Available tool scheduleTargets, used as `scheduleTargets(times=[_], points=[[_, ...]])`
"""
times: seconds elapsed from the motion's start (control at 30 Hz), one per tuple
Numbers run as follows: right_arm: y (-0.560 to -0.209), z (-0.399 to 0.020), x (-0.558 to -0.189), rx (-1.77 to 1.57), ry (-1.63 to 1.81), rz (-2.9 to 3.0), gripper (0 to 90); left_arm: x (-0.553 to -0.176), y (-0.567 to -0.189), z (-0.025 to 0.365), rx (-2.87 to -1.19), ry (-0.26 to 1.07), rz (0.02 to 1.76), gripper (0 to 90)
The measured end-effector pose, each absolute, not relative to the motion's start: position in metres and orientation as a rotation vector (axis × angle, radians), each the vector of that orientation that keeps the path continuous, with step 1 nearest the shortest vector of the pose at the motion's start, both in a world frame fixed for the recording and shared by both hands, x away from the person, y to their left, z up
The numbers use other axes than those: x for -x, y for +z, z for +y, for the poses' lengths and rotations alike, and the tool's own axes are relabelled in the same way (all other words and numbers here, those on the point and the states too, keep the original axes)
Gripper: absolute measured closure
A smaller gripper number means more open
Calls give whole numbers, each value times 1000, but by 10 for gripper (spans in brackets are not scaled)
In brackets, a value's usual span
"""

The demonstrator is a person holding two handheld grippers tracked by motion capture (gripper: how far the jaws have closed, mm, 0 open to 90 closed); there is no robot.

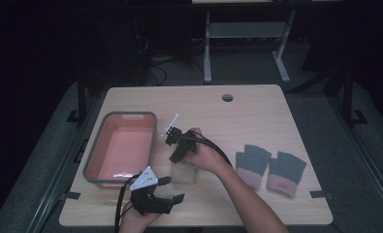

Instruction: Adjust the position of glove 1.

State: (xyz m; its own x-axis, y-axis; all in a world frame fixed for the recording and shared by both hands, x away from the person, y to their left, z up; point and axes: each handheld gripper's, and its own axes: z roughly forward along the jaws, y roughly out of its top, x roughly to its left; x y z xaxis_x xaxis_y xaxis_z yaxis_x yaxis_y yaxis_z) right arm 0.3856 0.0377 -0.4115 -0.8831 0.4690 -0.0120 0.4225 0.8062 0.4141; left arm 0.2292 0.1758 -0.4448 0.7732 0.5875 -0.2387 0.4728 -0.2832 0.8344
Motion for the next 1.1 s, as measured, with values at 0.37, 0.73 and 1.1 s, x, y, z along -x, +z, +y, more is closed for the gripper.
scheduleTargets(times=[0.37,0.73,1.1], points=[[-425,31,-384,-627,525,2883,382,-228,-445,175,-1940,136,804,197],[-426,-1,-381,-680,558,2878,369,-229,-447,171,-1921,83,830,196],[-409,-27,-369,-838,731,2819,352,-229,-447,164,-1927,62,881,200]])
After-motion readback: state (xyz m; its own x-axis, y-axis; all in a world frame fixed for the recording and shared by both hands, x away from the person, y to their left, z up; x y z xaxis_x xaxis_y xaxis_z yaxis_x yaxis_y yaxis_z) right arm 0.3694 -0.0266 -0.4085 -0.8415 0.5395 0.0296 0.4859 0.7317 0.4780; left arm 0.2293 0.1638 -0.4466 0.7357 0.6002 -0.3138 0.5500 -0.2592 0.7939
